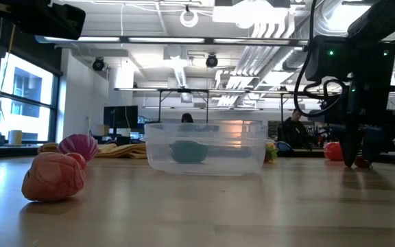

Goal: Pick and placing Produce into tupperware
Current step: Put the top red cherry into the transparent bin

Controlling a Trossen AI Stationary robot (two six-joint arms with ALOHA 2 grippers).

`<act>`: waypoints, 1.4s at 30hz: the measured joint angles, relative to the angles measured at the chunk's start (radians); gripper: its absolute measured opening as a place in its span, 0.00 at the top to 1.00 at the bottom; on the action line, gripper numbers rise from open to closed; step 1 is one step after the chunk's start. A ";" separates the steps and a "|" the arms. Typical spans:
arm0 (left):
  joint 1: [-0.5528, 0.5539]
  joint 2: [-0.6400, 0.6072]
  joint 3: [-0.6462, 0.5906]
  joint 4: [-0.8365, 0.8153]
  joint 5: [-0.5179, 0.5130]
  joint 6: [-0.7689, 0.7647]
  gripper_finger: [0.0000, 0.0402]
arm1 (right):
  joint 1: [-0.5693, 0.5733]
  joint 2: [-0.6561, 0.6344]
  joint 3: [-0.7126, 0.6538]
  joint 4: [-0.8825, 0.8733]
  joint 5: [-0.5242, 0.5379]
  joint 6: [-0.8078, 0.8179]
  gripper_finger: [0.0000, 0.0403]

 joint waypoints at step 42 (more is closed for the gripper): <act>0.000 0.000 0.000 0.000 0.000 0.000 0.94 | 0.001 0.001 0.150 -0.138 0.062 -0.068 0.78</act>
